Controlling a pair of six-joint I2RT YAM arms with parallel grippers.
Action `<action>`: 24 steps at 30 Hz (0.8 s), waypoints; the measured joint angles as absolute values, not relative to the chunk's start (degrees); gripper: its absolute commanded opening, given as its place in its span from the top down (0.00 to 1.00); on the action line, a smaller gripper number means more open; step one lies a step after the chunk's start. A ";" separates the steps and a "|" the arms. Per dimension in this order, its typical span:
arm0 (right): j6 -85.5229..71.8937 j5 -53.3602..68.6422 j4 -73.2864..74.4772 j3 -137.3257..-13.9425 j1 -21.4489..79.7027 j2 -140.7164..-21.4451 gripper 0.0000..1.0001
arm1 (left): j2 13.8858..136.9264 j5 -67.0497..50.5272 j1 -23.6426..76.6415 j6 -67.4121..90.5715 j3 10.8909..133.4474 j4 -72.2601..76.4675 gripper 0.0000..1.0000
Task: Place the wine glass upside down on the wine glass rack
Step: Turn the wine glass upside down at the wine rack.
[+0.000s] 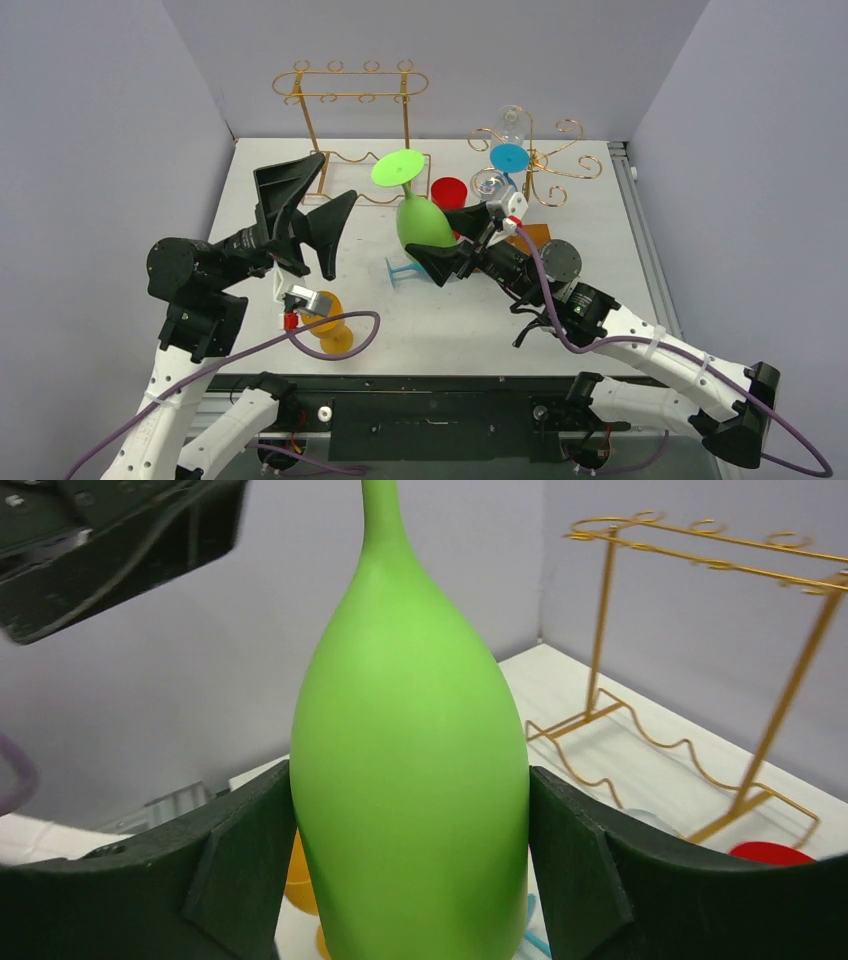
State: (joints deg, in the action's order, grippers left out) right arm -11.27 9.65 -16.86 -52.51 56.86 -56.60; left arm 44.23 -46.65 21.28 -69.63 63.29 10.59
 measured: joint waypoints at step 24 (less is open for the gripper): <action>-11.03 -12.56 -11.62 -32.18 51.99 -26.39 0.47 | 45.08 -41.30 21.28 -63.16 62.30 6.59 0.04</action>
